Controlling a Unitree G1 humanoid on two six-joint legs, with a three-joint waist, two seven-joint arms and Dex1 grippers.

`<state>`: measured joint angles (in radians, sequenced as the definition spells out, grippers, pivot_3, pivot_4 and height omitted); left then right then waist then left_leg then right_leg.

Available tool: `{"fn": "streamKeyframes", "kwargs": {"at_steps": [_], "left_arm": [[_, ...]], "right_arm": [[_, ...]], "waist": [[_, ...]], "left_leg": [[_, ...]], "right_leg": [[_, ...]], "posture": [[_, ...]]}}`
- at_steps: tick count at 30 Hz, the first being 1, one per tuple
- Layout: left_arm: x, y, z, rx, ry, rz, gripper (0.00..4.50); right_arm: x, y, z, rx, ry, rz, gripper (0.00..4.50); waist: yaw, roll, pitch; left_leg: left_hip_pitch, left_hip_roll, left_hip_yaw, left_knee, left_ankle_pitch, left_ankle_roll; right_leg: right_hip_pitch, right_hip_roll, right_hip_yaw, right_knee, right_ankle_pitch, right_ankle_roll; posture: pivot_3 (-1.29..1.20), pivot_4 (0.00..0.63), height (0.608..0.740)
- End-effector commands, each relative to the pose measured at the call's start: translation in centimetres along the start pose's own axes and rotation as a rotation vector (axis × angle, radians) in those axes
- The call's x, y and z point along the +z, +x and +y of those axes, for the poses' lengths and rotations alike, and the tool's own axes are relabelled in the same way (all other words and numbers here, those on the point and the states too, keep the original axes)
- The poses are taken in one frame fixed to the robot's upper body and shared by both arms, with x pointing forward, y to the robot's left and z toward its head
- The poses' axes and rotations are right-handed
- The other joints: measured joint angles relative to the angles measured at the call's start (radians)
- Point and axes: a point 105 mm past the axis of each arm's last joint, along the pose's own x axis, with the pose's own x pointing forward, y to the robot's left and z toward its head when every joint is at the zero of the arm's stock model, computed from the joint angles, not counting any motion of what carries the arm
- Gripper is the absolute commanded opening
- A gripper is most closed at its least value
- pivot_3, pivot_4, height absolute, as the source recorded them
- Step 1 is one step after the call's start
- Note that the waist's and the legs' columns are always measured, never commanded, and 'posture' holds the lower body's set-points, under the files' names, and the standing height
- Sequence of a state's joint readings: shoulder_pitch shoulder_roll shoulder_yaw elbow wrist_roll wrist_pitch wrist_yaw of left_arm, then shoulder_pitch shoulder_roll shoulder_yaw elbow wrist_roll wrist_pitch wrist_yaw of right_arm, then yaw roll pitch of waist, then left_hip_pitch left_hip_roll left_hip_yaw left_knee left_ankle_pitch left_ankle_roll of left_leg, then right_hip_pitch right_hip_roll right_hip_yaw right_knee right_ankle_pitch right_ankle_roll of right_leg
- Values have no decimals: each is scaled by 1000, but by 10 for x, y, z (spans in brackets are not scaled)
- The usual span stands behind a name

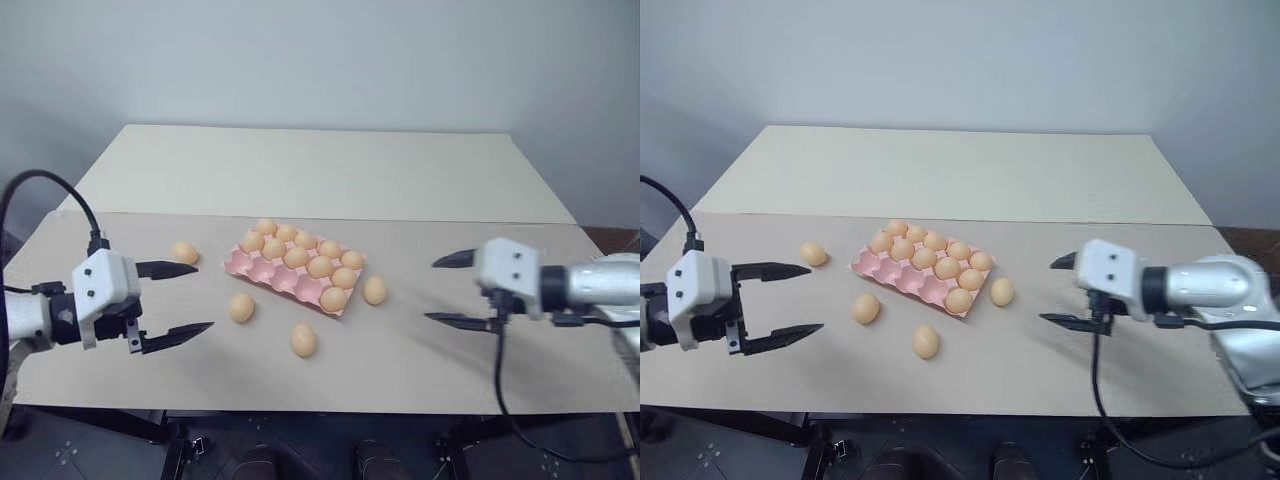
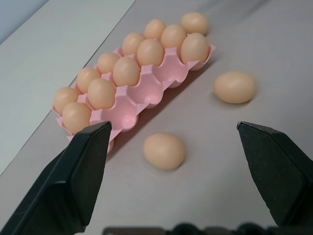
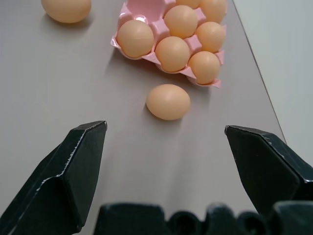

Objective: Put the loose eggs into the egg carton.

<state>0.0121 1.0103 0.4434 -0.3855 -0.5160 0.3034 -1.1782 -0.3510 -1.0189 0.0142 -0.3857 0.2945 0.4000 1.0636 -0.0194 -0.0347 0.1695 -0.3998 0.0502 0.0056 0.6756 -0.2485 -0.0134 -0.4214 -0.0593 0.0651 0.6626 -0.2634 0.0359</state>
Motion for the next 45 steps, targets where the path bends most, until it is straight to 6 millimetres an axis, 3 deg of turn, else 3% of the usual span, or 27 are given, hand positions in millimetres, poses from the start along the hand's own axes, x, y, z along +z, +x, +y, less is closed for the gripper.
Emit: {"fn": "streamKeyframes", "kwargs": {"at_steps": [1,6,17,27,30,34,42,45], "left_arm": [[5,-1,2,-7,36,-7,4472],[5,0,0,-9,40,-2,4472],[4,0,-3,-4,40,6,4472],[1,-3,-4,-4,38,28,4472],[-1,-4,-4,3,36,36,4500],[-4,-9,-2,26,30,50,4500],[-20,-27,9,89,-2,116,4500],[-29,-34,10,103,-19,154,4500]], "right_arm": [[2,12,-12,-42,-34,6,4500],[-2,40,-25,-57,-14,8,4500],[-11,77,-25,4,1,1,4500],[-21,98,-29,29,40,24,4500],[-23,99,-24,60,50,34,3865],[-26,98,-23,48,53,47,2634],[-14,87,-28,-9,-19,35,2594],[19,80,-36,-64,-78,-54,2594]], "waist": [[1,0,0],[-2,0,0],[0,0,0],[-2,0,0],[-1,0,0],[-1,0,0],[-2,1,0],[-4,1,0]], "left_leg": [[-1,0,0,0,0,0],[0,0,0,0,0,0],[0,0,0,1,0,0],[-1,0,0,0,0,0],[-1,0,0,0,0,0],[-1,0,0,0,0,0],[-1,0,0,0,0,0],[-1,0,0,0,0,0]], "right_leg": [[0,0,0,0,0,0],[0,0,0,1,0,0],[0,0,0,1,0,0],[-1,0,0,1,0,0],[-1,0,0,1,0,0],[-1,0,0,1,0,0],[-1,0,0,1,0,0],[-1,0,0,1,0,0]], "posture": [[0,150,740],[0,150,740],[0,150,740],[0,150,740],[0,150,740],[0,150,740],[0,150,740],[0,150,740]]}}
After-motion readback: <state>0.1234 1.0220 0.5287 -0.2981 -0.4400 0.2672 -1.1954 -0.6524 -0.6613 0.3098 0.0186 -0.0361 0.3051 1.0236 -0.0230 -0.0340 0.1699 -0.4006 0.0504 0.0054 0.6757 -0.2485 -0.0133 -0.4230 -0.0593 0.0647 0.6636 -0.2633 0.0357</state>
